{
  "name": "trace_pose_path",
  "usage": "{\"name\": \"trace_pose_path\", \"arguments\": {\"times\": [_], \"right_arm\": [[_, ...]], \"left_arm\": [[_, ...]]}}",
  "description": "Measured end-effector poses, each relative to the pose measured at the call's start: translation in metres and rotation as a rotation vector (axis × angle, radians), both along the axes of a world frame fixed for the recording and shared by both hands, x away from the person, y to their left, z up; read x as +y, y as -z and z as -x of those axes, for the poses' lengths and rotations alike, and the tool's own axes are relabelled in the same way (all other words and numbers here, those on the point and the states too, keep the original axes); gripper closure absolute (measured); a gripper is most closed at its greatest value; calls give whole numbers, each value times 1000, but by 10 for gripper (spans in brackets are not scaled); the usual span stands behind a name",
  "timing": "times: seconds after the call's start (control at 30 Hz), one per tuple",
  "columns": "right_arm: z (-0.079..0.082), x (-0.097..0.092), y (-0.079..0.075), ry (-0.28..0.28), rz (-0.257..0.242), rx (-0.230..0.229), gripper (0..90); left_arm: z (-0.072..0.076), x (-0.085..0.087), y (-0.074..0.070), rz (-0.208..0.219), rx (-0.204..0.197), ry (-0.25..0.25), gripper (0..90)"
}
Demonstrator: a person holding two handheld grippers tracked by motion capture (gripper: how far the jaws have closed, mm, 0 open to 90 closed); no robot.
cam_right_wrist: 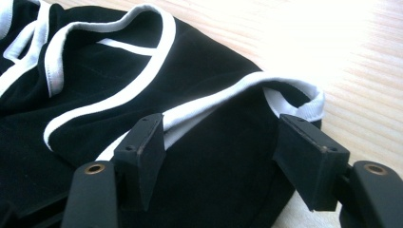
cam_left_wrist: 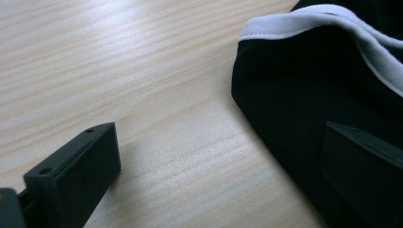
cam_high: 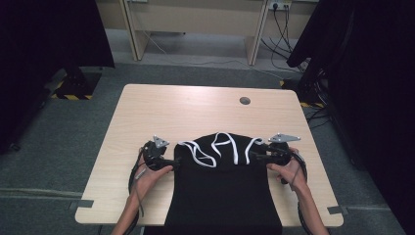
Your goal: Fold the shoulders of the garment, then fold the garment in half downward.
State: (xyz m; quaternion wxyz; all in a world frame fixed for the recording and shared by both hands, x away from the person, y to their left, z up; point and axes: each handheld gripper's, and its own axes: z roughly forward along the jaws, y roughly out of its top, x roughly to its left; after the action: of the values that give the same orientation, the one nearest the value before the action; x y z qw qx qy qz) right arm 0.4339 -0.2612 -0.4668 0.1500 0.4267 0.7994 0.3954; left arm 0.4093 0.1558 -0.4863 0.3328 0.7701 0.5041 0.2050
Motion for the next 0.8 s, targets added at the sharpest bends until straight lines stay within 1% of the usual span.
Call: {"name": "trace_pose_path", "arguments": {"times": [0.3,0.47,0.57,0.8], "right_arm": [[1,-6,-2,27,-1,5,317],[2,-5,-1,22,-1,11,312],[1,-5,-1,20,0,6,310],[1,-8,-2,32,-2,2,302]], "left_arm": [[0,0,0,0,0,0,0],[0,0,0,0,0,0,0],[0,0,0,0,0,0,0],[0,0,0,0,1,1,0]]}}
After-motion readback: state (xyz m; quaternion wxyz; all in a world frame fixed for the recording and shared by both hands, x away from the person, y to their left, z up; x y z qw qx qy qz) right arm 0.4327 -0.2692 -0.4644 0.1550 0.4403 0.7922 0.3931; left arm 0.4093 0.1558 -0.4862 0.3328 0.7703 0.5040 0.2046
